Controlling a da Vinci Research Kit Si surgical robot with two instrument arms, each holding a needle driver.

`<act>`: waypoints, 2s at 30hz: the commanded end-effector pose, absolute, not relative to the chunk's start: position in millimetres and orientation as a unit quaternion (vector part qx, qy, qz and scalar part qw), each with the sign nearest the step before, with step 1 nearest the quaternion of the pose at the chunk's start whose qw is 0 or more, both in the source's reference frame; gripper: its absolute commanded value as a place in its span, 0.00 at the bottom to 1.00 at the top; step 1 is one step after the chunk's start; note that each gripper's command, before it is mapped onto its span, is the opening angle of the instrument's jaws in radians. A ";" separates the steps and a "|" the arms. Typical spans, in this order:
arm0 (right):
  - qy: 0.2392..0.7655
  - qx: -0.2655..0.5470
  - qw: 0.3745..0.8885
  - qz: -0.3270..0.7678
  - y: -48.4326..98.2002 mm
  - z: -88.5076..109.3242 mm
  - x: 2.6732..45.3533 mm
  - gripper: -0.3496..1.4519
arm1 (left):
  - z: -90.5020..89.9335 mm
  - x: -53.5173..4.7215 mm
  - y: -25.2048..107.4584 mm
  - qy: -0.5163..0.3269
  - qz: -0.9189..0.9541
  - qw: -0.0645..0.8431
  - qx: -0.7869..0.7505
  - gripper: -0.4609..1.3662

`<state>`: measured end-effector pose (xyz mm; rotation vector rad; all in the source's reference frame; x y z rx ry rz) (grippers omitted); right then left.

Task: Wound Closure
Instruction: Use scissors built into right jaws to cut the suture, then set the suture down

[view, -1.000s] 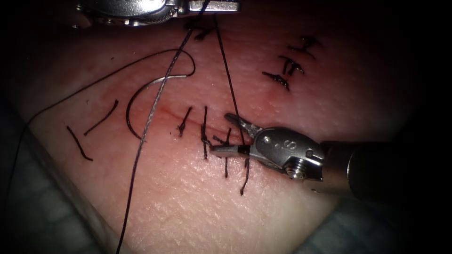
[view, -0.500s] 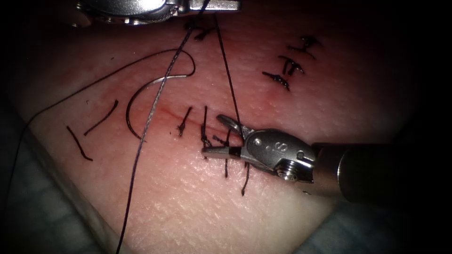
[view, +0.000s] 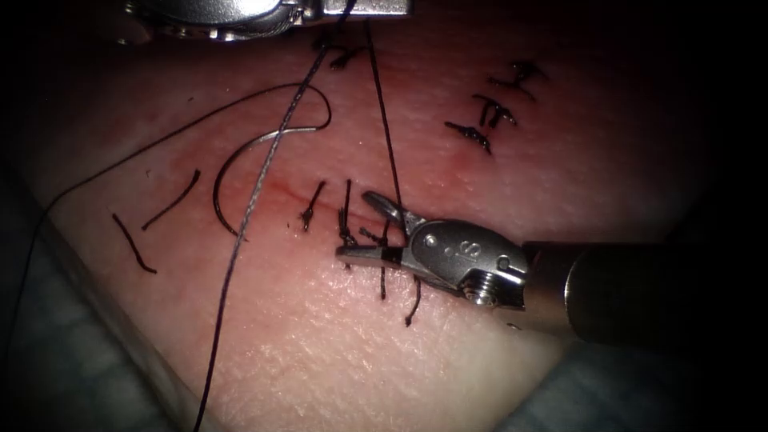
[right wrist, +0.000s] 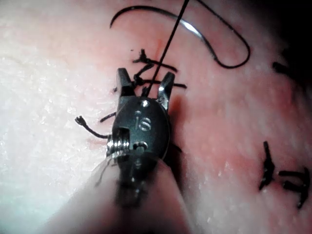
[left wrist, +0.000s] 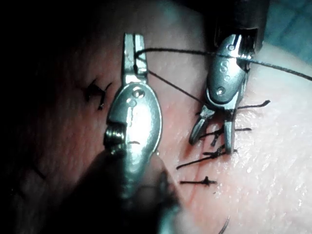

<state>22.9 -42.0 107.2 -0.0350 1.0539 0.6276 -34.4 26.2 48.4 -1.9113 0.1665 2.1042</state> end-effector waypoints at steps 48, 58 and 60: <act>0.474 -0.049 0.816 0.327 -37.5 106.7 6.3 0.73 | 46.8 -39.1 24.8 0.074 0.707 0.144 -0.688 0.06; 0.444 -0.089 0.819 0.352 -36.1 106.3 -4.0 0.73 | 48.5 -43.7 23.6 0.080 0.704 0.149 -0.690 0.06; 0.438 -0.096 0.820 0.355 -35.9 106.2 -5.4 0.73 | 49.0 -44.8 23.1 0.080 0.701 0.147 -0.693 0.06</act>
